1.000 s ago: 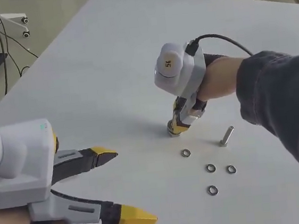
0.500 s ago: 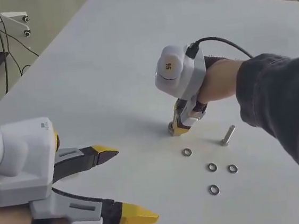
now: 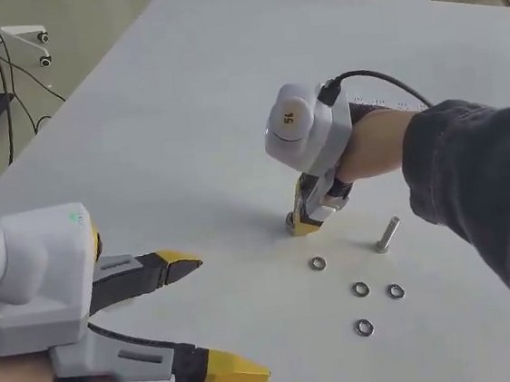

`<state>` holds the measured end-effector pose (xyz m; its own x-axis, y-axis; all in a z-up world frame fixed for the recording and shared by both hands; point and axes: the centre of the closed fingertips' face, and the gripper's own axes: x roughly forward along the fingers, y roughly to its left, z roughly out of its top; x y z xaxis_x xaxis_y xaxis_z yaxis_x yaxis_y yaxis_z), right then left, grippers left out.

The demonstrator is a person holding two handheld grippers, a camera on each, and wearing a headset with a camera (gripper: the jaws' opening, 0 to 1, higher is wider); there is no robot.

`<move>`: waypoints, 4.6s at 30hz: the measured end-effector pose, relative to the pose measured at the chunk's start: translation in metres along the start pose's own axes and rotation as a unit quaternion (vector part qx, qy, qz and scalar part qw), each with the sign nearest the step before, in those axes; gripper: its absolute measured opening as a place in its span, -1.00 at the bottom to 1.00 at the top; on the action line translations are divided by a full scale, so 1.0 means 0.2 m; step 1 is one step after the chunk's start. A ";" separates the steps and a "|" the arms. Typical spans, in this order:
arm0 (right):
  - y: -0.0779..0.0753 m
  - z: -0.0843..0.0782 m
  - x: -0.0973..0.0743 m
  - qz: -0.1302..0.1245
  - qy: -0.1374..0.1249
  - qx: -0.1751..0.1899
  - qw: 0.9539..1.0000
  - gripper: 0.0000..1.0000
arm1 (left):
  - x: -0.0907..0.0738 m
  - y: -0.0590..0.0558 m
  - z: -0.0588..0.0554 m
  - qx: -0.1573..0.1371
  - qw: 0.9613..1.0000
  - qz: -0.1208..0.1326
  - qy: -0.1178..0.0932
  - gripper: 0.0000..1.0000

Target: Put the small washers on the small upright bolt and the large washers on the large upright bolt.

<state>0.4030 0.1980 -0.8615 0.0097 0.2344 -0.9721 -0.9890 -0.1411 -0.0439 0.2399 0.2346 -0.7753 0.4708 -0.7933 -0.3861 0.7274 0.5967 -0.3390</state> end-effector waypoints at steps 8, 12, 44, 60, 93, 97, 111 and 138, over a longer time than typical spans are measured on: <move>0.00 0.00 -0.04 -0.005 -0.008 0.005 1.000 -0.36 | 0.01 -0.01 0.00 0.003 1.000 -0.004 0.003 0.75; -0.01 0.00 -0.08 -0.006 -0.014 0.010 1.000 -0.36 | 0.02 -0.01 0.01 0.005 1.000 -0.007 0.004 0.75; 0.03 -0.14 -0.26 -0.042 -0.023 0.039 0.998 -0.36 | 0.06 -0.05 0.04 0.022 0.999 -0.025 0.007 0.76; 0.14 -0.20 -0.23 -0.034 -0.035 0.066 0.997 -0.36 | 0.07 -0.09 0.06 0.033 0.999 -0.032 0.008 0.76; 0.25 -0.12 0.00 -0.004 -0.041 0.073 0.996 -0.52 | 0.03 -0.10 0.06 0.032 0.999 -0.026 -0.001 0.75; 0.25 -0.12 0.02 -0.002 -0.039 0.071 0.997 -0.53 | 0.03 -0.10 0.06 0.029 0.999 -0.025 -0.002 0.75; 0.24 -0.12 0.06 0.002 -0.027 0.060 0.998 -0.59 | 0.02 -0.07 0.05 0.024 0.999 -0.021 -0.005 0.75; 0.24 -0.12 0.06 -0.003 -0.013 0.041 0.999 -0.70 | 0.02 -0.07 0.05 0.019 1.000 -0.022 -0.007 0.75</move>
<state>0.3601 0.1709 -0.8809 0.0130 0.2594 -0.9657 -0.9978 -0.0600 -0.0296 0.2369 0.2223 -0.7648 0.4454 -0.8202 -0.3589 0.7657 0.5567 -0.3220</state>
